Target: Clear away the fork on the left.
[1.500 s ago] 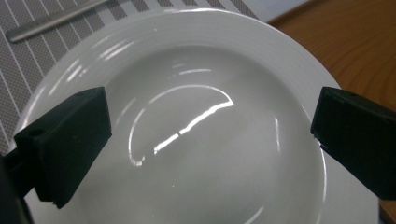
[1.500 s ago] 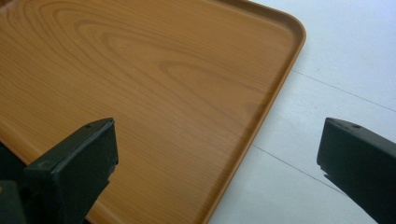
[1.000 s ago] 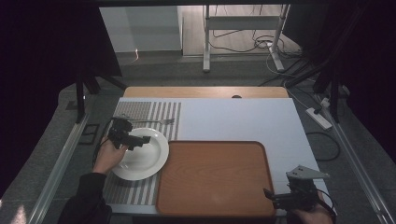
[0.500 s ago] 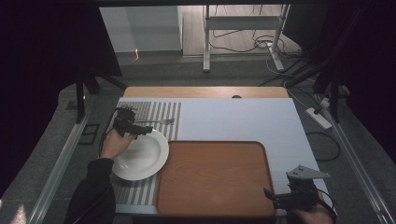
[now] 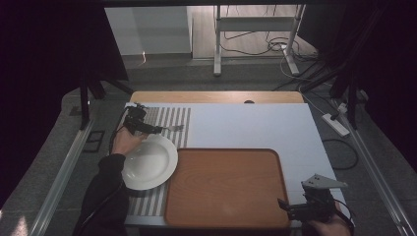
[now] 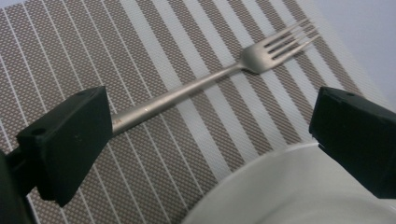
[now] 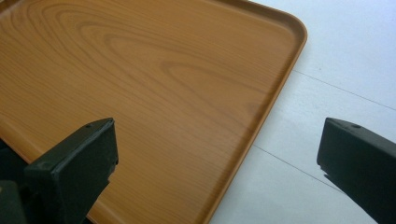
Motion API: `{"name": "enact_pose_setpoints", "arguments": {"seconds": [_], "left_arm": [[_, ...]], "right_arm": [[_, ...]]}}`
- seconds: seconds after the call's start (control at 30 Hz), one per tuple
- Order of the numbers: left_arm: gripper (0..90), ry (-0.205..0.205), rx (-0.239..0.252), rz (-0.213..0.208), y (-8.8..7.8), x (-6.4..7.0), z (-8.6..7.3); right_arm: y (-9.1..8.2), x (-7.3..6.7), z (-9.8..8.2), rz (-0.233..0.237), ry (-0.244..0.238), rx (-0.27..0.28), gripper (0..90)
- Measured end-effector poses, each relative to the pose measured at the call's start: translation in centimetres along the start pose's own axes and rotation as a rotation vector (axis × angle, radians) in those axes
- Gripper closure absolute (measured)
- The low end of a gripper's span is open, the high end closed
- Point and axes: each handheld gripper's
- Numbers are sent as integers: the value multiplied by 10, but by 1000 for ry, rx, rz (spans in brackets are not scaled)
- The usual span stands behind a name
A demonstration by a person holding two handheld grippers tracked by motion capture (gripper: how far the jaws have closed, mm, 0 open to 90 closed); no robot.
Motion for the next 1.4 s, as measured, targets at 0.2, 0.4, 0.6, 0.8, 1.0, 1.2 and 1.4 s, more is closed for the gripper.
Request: {"name": "enact_pose_setpoints", "arguments": {"seconds": [0.2,0.4,0.6,0.8,1.0,1.2,1.4], "left_arm": [[297,7,-21,52,3,-9,6],[773,6,-63,70,12,-16,13],[893,6,-124,105,26,-25,16],[893,2,-139,149,31,-39,12],[894,-1,-165,118,22,-41,6],[894,-4,-196,51,10,-36,-6],[894,30,-228,15,3,-30,-12]], "right_arm": [[0,0,0,2,2,-1,0],[0,0,0,3,2,-2,0],[0,1,0,3,4,-2,0],[0,1,0,7,8,1,0],[-1,1,-1,7,7,3,0],[0,0,0,6,0,-3,0],[0,0,0,6,3,-2,0]]}}
Point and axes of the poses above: each handheld gripper's, and its own axes: y roughly forward along the jaws, z roughly out of its top, x roughly to its right, and after that the axes turned 11 degrees about x, right-handed
